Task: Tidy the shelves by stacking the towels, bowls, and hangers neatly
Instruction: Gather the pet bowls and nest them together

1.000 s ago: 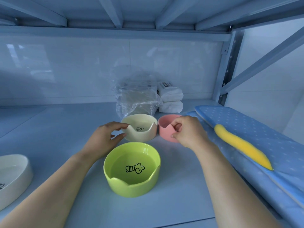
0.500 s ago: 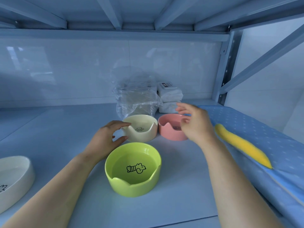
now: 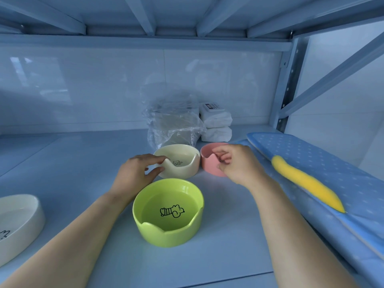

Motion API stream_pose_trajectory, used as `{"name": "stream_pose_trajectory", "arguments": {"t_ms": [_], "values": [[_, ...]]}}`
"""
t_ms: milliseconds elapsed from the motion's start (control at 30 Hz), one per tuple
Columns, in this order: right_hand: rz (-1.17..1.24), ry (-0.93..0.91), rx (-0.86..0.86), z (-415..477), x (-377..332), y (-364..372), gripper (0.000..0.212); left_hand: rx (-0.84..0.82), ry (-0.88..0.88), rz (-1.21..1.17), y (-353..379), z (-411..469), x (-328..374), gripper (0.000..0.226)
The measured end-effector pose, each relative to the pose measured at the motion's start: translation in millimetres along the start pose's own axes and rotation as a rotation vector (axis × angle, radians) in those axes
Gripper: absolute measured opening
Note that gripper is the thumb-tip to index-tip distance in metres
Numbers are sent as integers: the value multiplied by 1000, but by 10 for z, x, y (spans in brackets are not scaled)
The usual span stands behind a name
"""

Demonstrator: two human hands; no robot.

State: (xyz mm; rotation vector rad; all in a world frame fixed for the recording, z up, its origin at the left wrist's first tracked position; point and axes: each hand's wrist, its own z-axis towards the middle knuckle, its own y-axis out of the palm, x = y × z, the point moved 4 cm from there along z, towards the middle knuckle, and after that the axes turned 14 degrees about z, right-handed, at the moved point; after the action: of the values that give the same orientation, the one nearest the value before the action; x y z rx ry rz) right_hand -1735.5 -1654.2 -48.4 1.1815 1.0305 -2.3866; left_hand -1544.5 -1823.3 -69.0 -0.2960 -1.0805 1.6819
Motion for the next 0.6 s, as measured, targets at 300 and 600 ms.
{"name": "stream_pose_trajectory", "arguments": {"t_ms": [300, 600], "values": [[-102, -34, 62, 14, 14, 137, 36, 44, -13, 59, 3, 13, 37, 27], [-66, -72, 75, 5, -26, 112, 41, 25, 31, 14, -11, -5, 44, 38]]}}
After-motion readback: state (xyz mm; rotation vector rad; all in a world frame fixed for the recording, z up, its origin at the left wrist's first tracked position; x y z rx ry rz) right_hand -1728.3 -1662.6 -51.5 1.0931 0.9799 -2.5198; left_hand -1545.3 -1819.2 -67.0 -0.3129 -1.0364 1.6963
